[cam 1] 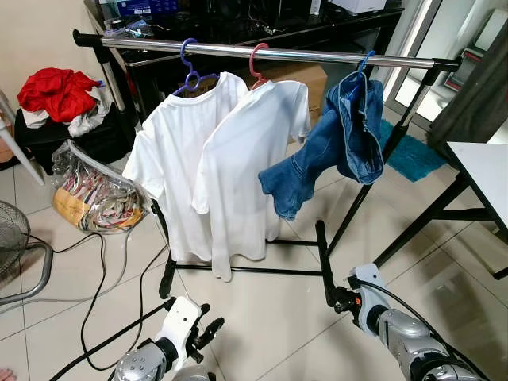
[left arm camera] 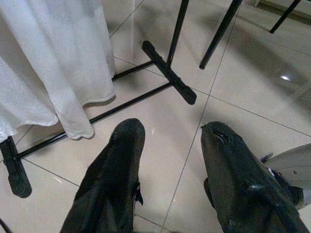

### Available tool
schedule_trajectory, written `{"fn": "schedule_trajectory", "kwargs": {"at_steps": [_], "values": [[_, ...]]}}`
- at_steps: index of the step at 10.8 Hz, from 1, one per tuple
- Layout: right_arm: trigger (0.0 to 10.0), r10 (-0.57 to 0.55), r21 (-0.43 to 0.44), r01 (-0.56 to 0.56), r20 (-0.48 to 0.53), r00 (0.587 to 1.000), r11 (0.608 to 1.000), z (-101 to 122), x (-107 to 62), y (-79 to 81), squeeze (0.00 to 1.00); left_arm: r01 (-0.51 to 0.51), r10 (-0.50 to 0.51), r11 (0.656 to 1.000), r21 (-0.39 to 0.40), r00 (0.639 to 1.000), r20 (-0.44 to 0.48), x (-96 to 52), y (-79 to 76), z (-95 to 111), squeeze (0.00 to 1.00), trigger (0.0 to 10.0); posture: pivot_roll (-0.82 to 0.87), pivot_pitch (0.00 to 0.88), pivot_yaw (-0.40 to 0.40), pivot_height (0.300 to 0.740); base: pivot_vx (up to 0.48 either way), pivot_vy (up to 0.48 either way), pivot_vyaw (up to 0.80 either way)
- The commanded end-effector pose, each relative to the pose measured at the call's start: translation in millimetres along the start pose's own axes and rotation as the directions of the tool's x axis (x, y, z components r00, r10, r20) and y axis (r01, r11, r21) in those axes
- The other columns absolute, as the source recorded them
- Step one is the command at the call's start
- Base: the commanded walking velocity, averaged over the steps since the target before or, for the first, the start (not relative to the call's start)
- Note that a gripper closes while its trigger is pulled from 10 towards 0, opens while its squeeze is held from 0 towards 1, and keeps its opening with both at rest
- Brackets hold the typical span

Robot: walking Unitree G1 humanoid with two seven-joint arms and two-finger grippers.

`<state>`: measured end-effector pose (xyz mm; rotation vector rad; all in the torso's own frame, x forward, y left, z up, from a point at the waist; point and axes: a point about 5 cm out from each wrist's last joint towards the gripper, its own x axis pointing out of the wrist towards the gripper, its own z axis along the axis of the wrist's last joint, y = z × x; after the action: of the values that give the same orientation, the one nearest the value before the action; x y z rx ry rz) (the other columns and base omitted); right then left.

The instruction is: Hang hanger

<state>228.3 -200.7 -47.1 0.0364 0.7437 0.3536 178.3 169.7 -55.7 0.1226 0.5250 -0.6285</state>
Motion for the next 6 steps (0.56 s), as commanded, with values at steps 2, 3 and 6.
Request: {"fn": "schedule_trajectory", "kwargs": {"at_steps": [2, 3, 6], "values": [[10.0, 0.218, -0.359, -0.246, -0.117, 0.969, 0.900, 27.5, 37.9, 77.7, 0.00, -0.356, 0.277, 0.848, -0.393, 0.929, -0.244, 41.1, -0.8, 8.8, 0.00, 10.0, 0.18, 0.000, -0.065, 0.740, 0.000, 0.000, 0.00], [10.0, 0.220, -0.327, -0.239, -0.093, 0.971, 0.915, 28.2, 40.0, 84.5, 0.00, -0.315, 0.253, 0.873, -0.372, 0.945, -0.205, 42.4, 2.0, 14.5, 0.00, 10.0, 0.14, 0.000, -0.036, 0.740, 0.000, 0.000, 0.00], [10.0, 0.213, -0.304, -0.229, -0.084, 0.973, 0.925, 25.3, 39.8, 85.9, 0.00, -0.340, 0.273, 0.853, -0.395, 0.937, -0.216, 42.4, 6.7, 16.2, 0.00, 10.0, 0.12, 0.000, -0.029, 0.740, 0.000, 0.000, 0.00]]}}
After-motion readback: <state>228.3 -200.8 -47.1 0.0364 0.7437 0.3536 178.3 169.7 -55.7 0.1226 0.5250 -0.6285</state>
